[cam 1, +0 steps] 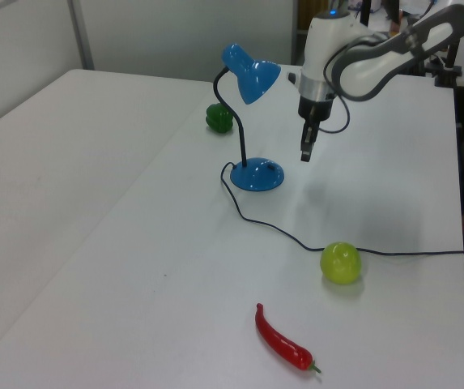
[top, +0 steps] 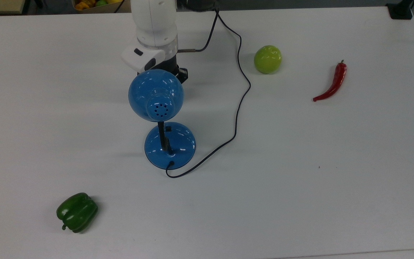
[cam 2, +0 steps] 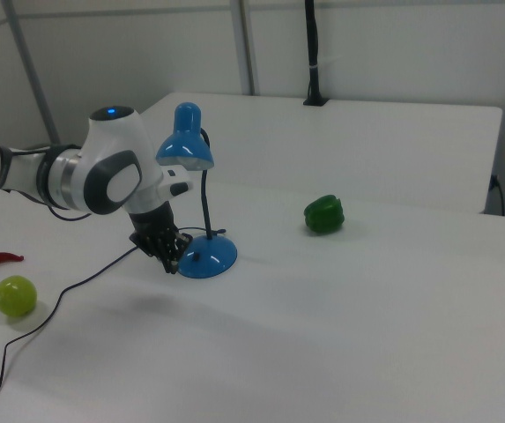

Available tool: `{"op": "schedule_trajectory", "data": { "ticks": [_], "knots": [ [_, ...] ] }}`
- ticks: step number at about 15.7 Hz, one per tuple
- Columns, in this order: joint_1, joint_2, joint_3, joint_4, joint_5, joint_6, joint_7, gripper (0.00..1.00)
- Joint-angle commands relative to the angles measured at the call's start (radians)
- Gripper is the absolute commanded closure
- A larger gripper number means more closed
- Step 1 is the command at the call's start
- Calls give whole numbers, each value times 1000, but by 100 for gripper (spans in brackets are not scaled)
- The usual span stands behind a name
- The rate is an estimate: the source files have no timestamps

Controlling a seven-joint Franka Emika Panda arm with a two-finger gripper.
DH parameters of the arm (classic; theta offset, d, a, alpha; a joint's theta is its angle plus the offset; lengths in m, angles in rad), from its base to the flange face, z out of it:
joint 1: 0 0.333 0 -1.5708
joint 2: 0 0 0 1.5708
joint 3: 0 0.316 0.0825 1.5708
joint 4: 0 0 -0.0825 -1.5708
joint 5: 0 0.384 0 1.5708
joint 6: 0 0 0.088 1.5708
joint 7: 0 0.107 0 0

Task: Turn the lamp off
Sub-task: 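Lift the gripper up away from the lamp base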

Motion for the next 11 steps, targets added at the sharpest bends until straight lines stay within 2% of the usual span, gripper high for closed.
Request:
{"op": "schedule_trajectory", "data": {
  "ticks": [1, 2, 3, 4, 6, 11],
  "knots": [
    [6, -104, -1, -23, -16, -145, -16, 53],
    [7, -118, -1, -12, -16, -194, -16, 47],
    [9, -135, -1, 1, -15, -246, -10, 46],
    [10, -147, -2, 18, -15, -297, -6, 39],
    [12, -175, -1, 43, -13, -382, 2, 0],
    [30, -236, -2, 90, -4, -451, 118, 0]
  ]
}}
